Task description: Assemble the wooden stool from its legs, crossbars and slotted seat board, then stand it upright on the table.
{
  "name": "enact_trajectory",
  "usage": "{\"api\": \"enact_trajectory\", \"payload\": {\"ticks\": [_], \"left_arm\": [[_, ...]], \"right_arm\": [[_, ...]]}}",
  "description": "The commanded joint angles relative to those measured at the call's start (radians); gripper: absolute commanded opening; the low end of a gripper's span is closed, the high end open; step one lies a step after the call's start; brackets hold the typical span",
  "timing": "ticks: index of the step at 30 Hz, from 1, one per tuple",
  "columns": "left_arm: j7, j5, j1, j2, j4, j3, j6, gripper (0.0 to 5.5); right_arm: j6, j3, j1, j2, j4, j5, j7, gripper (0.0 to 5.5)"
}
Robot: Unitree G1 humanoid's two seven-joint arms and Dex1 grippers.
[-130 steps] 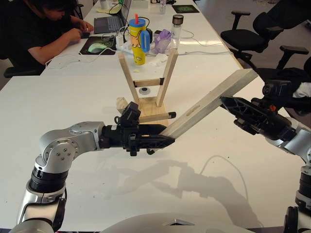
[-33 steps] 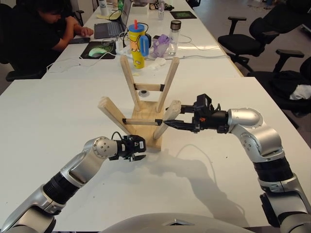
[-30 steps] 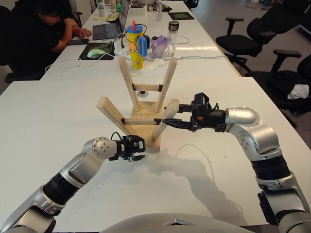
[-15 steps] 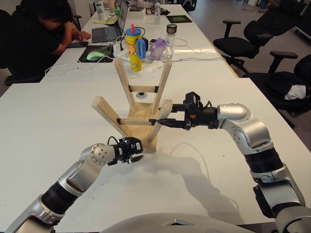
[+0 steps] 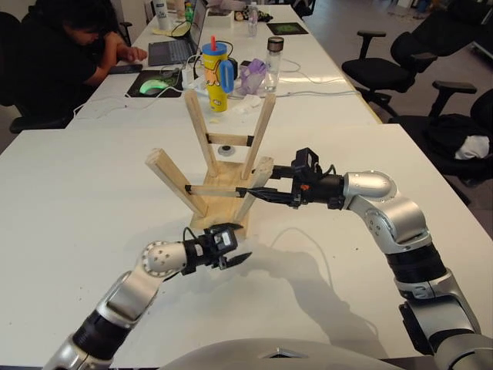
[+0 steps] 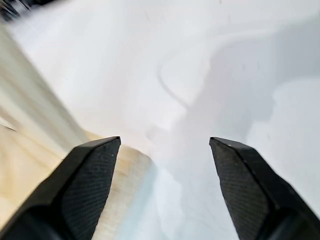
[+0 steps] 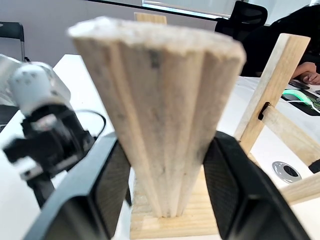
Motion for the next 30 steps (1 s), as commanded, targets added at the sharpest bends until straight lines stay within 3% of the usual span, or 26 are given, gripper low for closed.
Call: {"api": "enact_trajectory", "payload": {"ticks": [1,4,8,12,16,19,25,30], "left_arm": [[0.117,0.04,0.097,-0.021,-0.094,0.139,-0.25,3.31],[0.284,0.167,0.026,-0.072,-0.182,0.283,-0.361,3.31],[0.361,0.322,-0.174,-0.112,-0.16,0.288,-0.205,3.31],[0.333,0.471,-0.311,-0.133,-0.107,0.184,-0.09,3.31],[0.174,0.696,-0.184,-0.069,0.033,-0.06,-0.01,3.31],[0.044,0.767,-0.105,-0.024,0.117,-0.15,0.076,3.31],[0.218,0.67,-0.25,-0.191,0.02,-0.02,0.094,3.31],[0.349,0.654,-0.211,-0.257,-0.173,0.09,0.073,3.31]], "right_arm": [[0.098,0.039,0.067,-0.035,0.041,-0.065,-0.038,2.04],[0.111,0.042,0.072,-0.044,0.037,-0.065,-0.036,2.04],[0.118,0.055,0.07,-0.044,0.039,-0.069,-0.033,2.04],[0.121,0.077,0.055,-0.038,0.051,-0.075,-0.027,2.04],[0.125,0.098,0.036,-0.027,0.058,-0.076,-0.026,2.04],[0.13,0.112,0.031,-0.022,0.058,-0.073,-0.028,2.04],[0.127,0.124,0.021,-0.022,0.071,-0.072,-0.019,2.04],[0.095,0.186,-0.042,0.002,0.143,-0.091,0.051,2.04]]}}
